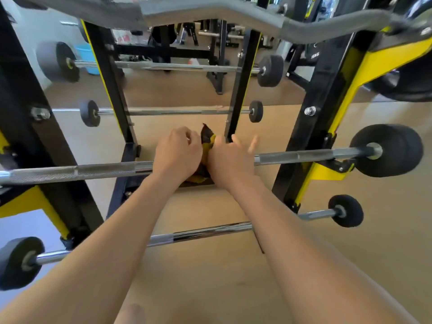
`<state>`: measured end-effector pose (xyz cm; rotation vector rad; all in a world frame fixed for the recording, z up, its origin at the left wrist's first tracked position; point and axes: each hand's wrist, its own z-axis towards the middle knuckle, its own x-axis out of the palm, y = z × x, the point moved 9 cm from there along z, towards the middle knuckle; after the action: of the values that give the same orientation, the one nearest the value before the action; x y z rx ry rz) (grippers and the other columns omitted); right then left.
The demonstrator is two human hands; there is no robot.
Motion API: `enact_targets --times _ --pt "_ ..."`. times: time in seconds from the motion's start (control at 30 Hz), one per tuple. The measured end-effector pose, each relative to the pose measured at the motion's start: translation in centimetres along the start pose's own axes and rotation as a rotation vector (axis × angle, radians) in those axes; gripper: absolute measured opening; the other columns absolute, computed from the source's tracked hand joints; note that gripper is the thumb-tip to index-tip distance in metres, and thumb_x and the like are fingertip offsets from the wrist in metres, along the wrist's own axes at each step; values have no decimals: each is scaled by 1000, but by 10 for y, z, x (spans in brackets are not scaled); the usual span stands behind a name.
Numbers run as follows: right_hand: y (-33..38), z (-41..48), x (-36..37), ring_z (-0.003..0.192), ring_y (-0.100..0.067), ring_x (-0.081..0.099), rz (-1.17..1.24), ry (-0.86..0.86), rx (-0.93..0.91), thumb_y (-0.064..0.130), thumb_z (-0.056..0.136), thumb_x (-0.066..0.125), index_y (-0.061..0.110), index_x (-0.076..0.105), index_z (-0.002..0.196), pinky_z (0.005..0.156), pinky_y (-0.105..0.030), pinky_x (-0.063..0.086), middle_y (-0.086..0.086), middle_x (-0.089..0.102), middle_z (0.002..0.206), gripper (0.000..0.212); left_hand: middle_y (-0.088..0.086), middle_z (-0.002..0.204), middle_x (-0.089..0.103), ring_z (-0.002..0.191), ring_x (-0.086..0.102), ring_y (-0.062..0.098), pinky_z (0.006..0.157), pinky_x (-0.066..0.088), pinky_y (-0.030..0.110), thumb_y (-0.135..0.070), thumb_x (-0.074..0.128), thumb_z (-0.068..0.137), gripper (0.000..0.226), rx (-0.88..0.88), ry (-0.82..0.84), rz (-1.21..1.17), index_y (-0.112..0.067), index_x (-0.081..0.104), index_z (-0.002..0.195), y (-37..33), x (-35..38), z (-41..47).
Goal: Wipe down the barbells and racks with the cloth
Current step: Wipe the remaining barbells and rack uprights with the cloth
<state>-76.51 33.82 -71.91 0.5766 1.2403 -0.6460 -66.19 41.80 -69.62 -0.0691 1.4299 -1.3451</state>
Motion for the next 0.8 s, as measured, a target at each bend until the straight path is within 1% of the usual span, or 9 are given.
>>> enact_targets --times 0.07,0.13,0.3,0.4,0.5,0.57,0.63,0.7,0.8 --pt "-53 -2 -9 142 -44 39 -71 -51 155 34 106 47 18 55 130 118 -76 14 -14 56 139 30 -1 95 67 81 57 10 63 38 20 -27 46 106 28 46 89 8 -16 72 104 -10 24 2" --pt "-93 -12 -18 126 -39 44 -125 -150 260 35 105 46 17 56 119 111 -60 33 -16 53 128 25 -1 98 71 83 60 9 64 41 18 -23 49 106 26 104 187 5 -18 74 106 -24 47 -1" --pt "-141 -37 -39 99 -30 51 -193 -411 335 34 102 60 18 59 110 84 -44 41 -10 60 103 18 1 104 67 89 59 17 77 52 29 -18 52 102 20 304 314 190 -18 69 112 -73 92 -22" --pt "-192 -61 -55 99 -29 57 -100 -531 429 26 102 52 21 54 123 85 -45 43 -7 64 103 21 1 102 63 92 59 22 87 57 45 -19 56 98 19 409 434 276 -22 62 116 -103 120 -35" --pt "-256 -96 -63 110 -28 59 125 -689 604 21 105 53 18 64 124 95 -42 48 -10 63 117 22 -2 102 60 94 57 21 94 53 47 -19 58 97 24 504 505 305 -25 57 121 -131 147 -47" --pt "-279 -107 -58 112 -19 60 315 -753 652 24 108 52 15 64 133 94 -22 51 -9 61 126 29 -1 104 60 95 58 23 94 54 48 -18 59 97 26 538 510 318 -24 56 122 -145 163 -49" --pt "-283 -104 -48 112 -11 57 408 -746 633 27 109 51 13 62 139 87 -3 40 -7 60 129 35 1 104 60 95 60 25 93 55 49 -18 62 96 28 566 508 365 -21 53 122 -159 182 -46" --pt "-276 -92 -36 115 -15 53 359 -712 556 30 107 54 16 67 135 93 -13 45 -5 62 127 34 2 106 61 98 61 28 91 53 45 -19 64 95 30 606 510 450 -19 52 123 -173 204 -44" --pt "-268 -78 -26 124 -26 49 112 -646 561 32 102 61 25 73 129 106 -49 42 0 66 126 31 5 105 64 96 64 30 80 50 42 -28 65 96 30 605 491 565 -19 53 122 -185 230 -34"
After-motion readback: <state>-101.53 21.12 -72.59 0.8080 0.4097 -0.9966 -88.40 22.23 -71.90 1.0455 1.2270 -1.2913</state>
